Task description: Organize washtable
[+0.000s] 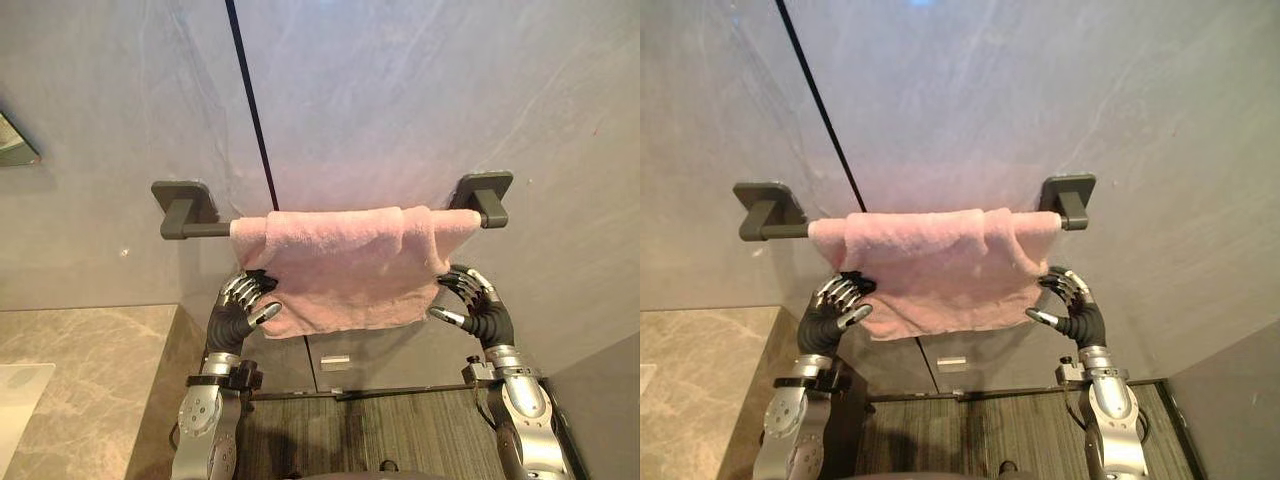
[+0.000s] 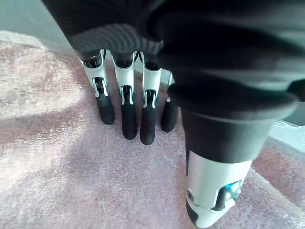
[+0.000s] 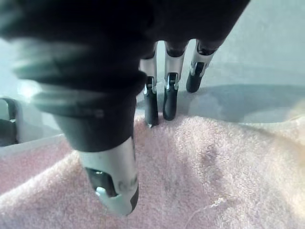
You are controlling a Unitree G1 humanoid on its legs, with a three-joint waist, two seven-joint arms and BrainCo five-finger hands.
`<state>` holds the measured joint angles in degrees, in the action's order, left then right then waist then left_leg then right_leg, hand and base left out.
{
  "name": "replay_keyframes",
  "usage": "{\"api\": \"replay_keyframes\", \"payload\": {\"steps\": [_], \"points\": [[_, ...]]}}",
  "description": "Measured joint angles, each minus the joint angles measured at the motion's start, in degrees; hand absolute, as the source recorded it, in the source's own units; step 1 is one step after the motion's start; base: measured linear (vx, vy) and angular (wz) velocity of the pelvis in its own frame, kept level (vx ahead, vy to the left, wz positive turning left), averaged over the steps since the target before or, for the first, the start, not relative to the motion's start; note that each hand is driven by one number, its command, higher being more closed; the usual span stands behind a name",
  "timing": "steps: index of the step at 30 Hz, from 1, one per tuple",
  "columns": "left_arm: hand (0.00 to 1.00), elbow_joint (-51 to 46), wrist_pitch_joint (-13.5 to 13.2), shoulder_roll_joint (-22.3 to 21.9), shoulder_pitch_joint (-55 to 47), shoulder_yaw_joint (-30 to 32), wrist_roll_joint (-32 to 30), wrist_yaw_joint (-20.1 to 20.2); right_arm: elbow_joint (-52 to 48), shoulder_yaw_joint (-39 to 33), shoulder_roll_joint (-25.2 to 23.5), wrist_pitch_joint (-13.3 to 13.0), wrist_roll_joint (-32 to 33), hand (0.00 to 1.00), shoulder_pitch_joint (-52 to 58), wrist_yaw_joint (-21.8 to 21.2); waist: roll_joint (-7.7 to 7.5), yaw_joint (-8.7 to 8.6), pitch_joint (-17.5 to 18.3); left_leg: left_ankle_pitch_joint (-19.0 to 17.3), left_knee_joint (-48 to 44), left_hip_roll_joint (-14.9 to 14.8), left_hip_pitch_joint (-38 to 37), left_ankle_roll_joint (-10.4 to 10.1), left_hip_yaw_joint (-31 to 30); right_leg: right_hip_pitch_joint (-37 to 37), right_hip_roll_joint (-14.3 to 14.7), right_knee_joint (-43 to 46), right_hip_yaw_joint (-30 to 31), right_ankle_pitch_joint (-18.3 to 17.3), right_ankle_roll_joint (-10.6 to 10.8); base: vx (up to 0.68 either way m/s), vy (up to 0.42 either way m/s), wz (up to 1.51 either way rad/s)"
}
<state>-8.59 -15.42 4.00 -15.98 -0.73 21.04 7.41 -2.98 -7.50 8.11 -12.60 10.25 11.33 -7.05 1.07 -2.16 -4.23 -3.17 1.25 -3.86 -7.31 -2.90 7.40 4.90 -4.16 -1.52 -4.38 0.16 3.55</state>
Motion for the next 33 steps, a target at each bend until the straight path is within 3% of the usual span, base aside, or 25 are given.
{"api": "replay_keyframes", "payload": {"steps": [13, 24, 28, 33], "points": [[0.00, 0.2, 0.1, -3.4, -5.6, 3.3, 0.7, -1.1, -0.1, -3.5, -3.4, -0.1, -1.5, 0.00, 6.0, 2.1, -0.04, 0.15, 0.0, 0.0, 0.0, 0.0, -0.5, 0.0, -0.1, 0.8, -0.1, 0.2, -0.2, -0.3, 0.2, 0.00, 0.000, 0.00], [0.00, 3.4, 0.1, -5.7, -10.4, 5.0, 0.8, -1.6, -0.6, -2.5, -5.6, 0.0, -4.2, 0.00, 12.6, 2.1, -0.53, 1.55, 0.5, -0.3, 0.1, -0.3, -1.1, -0.1, 0.0, 0.7, -0.7, 2.7, -1.1, -2.4, 0.3, 0.00, -0.002, 0.04], [0.00, 8.7, 0.2, -5.6, -10.6, 6.0, 0.7, -2.3, 1.9, -0.1, -5.6, 0.0, -5.4, 0.00, 14.7, 2.1, -0.98, 1.80, 0.7, -0.7, -0.2, -0.3, -1.1, -0.1, -0.1, 0.2, -1.1, 4.4, -1.8, -3.7, 0.4, 0.00, 0.000, 0.04], [0.00, 20.2, 1.2, -5.5, -9.5, 5.9, -1.8, -3.3, 14.1, 1.8, -5.8, 0.7, -6.4, 0.00, 14.7, 2.4, -1.35, 2.93, 0.9, -1.0, -0.4, -0.5, -1.4, -0.2, 0.4, -0.2, -1.1, 6.0, -1.8, -4.8, 0.3, 0.00, 0.000, 0.00]]}}
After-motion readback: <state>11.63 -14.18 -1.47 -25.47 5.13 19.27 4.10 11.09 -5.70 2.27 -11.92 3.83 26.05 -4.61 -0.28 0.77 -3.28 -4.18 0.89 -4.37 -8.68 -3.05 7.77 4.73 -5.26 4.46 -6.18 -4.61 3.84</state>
